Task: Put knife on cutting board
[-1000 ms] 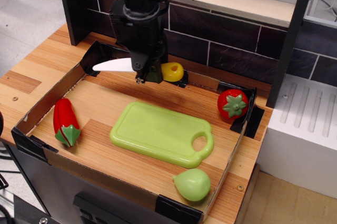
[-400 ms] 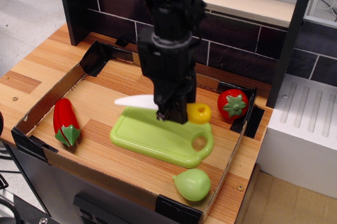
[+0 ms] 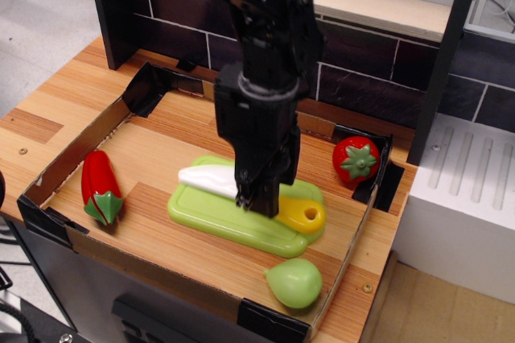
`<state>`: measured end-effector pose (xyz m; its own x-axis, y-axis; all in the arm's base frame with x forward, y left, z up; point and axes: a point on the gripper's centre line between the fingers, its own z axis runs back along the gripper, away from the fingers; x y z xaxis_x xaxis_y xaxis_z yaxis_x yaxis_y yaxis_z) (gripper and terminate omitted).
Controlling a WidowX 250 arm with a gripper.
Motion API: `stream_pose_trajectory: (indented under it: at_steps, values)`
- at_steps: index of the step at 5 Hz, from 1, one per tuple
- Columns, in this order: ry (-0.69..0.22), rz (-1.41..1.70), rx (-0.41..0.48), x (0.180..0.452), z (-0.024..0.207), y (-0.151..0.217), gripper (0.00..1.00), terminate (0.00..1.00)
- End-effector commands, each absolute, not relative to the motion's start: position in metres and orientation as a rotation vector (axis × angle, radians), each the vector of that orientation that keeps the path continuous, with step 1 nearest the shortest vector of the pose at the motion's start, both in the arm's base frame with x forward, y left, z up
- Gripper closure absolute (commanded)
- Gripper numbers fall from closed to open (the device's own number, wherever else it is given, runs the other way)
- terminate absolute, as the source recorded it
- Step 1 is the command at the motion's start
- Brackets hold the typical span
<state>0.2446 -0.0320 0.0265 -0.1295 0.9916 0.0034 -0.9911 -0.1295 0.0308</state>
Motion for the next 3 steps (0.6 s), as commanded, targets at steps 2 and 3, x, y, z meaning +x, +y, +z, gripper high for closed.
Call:
stream_pose_trajectory:
  at_steps: [2, 3]
  values:
    - [-0.054, 1.796, -0.13, 0.25, 0.074, -0.01, 0.0, 0.0]
    - [-0.082, 1.841, -0.227, 0.249, 0.102, 0.003, 0.0, 0.0]
